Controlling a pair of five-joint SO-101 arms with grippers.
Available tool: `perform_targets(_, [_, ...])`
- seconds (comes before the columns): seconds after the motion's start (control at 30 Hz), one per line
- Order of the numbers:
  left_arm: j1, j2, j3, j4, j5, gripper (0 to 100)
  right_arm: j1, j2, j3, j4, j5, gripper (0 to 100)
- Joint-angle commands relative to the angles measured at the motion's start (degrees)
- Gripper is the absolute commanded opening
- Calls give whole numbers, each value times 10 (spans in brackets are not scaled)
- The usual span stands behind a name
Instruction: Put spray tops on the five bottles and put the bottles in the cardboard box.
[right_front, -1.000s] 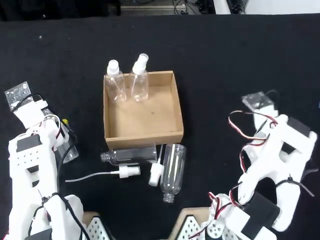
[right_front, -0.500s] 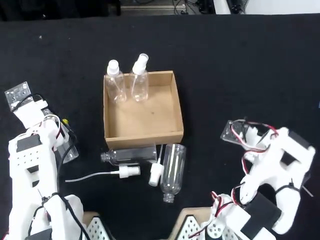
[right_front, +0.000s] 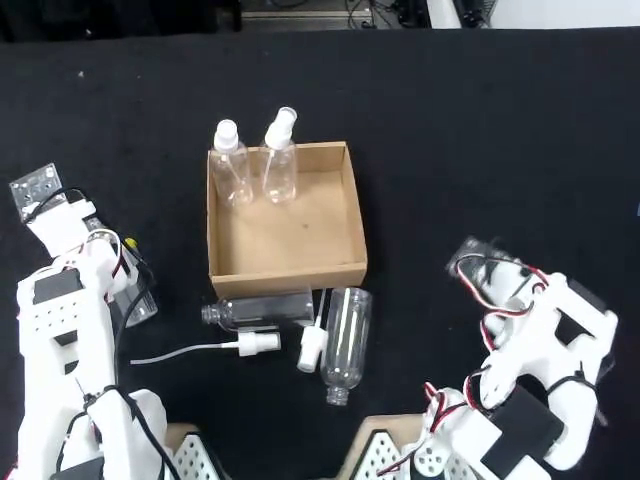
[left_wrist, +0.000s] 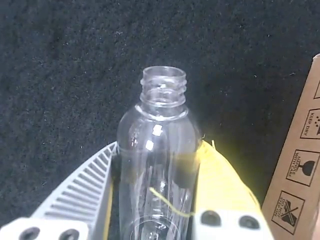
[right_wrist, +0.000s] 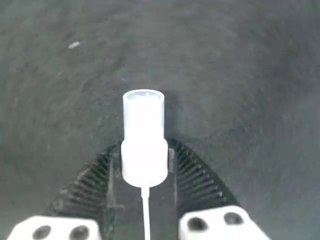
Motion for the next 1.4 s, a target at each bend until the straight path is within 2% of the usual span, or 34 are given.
perform_targets(0.0, [0,-25,-9,3,0,83,20,-53,-61,0,-280,31])
perform_targets(0.1, [0,-25,-9,3,0,83,49,-45,-90,43,-430,36])
perform_targets(0.23, [0,-25,-9,3,0,83,70,8,-122,72,-500,80])
perform_targets(0.37, [0,-25,-8,3,0,83,71,103,-173,107,-501,239])
perform_targets(0.43, [0,-25,-8,3,0,83,73,139,-220,153,-501,261])
perform_targets(0.6, [0,-25,-8,3,0,83,74,178,-320,244,-500,245])
perform_targets(0.87, [0,-25,-9,3,0,83,42,187,-320,245,-504,243])
perform_targets(1.17, [0,-25,-9,3,0,83,19,182,-231,121,-500,237])
perform_targets(1.27, [0,-25,-9,3,0,83,18,182,-218,114,-496,160])
perform_targets(1.37, [0,-25,-9,3,0,83,18,182,-212,135,-456,55])
